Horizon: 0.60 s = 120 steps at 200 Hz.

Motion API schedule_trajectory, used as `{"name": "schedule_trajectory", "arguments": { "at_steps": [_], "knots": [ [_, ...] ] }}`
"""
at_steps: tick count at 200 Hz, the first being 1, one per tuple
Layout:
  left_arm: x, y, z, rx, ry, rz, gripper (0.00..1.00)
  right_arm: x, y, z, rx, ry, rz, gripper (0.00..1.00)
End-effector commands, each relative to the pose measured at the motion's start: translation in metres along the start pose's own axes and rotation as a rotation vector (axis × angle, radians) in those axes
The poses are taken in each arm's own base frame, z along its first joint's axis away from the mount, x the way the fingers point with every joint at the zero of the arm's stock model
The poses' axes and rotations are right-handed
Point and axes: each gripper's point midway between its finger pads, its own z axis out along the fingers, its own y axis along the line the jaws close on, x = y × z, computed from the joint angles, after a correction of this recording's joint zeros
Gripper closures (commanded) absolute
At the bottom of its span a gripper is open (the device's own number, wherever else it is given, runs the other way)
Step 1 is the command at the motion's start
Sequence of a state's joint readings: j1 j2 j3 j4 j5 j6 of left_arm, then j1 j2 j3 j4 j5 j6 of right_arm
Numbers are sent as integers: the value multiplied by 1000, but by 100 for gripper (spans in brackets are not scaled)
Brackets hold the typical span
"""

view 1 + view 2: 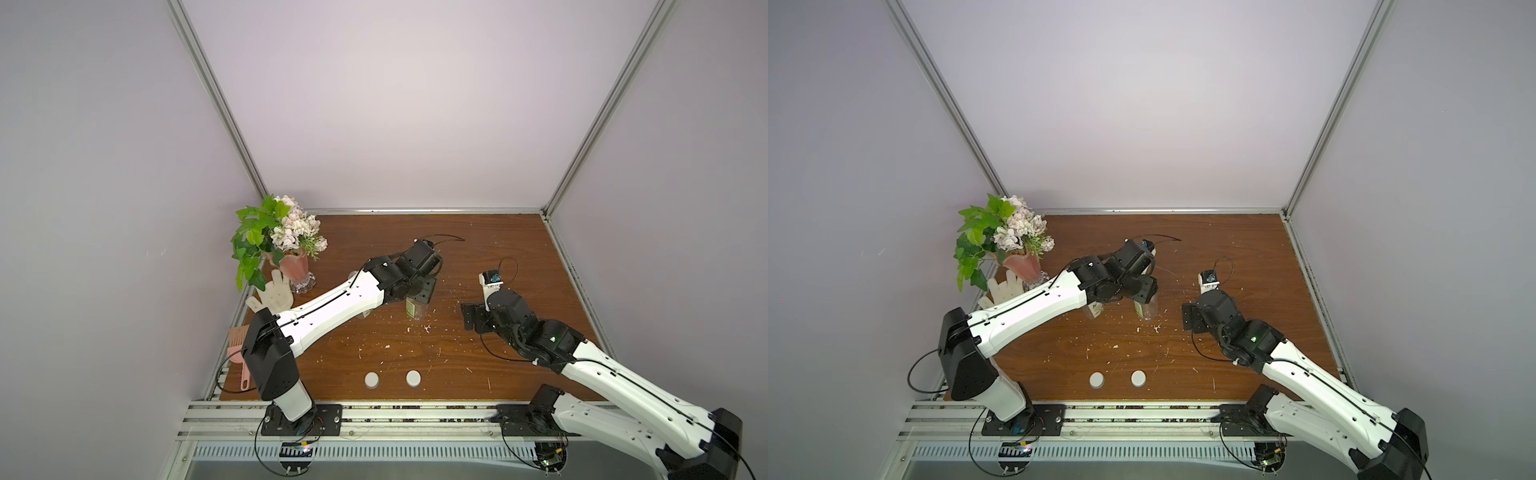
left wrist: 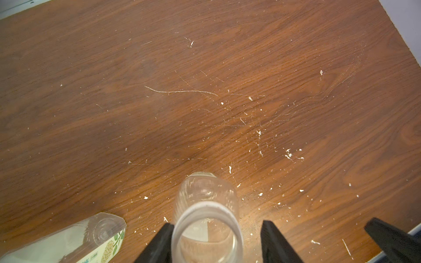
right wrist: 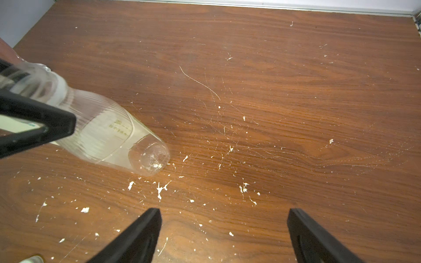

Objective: Screw on the bottle caps
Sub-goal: Move the plastic bottle to the center of the board.

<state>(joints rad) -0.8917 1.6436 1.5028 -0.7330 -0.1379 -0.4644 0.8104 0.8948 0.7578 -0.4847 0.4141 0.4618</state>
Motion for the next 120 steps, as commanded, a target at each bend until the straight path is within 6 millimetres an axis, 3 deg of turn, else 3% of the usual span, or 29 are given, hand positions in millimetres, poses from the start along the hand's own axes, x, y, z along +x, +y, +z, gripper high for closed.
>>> {"name": "schedule_trajectory", "arguments": {
  "at_steps": [1, 30, 50, 53, 63, 76, 120],
  "knots": [
    [2, -2, 0, -8, -4, 11, 34, -1, 1, -1, -3, -6, 14, 6],
    [-1, -1, -8, 1, -21, 14, 19, 2, 4, -1, -21, 6, 5, 5],
    [-7, 0, -24, 13, -60, 9, 9, 8, 16, -1, -85, 23, -17, 6],
    [1, 4, -21, 3, -43, 14, 8, 9, 18, -1, -96, 26, -21, 6],
    [0, 7, -31, 1, -66, 13, 5, 13, 27, -3, -130, 36, -30, 6],
    [-5, 14, -50, -6, -117, 7, 0, 19, 38, -7, -174, 54, -45, 5],
    [-32, 43, -133, -39, -387, -46, 1, 50, 79, -20, -269, 121, -112, 1]
  ]
}}
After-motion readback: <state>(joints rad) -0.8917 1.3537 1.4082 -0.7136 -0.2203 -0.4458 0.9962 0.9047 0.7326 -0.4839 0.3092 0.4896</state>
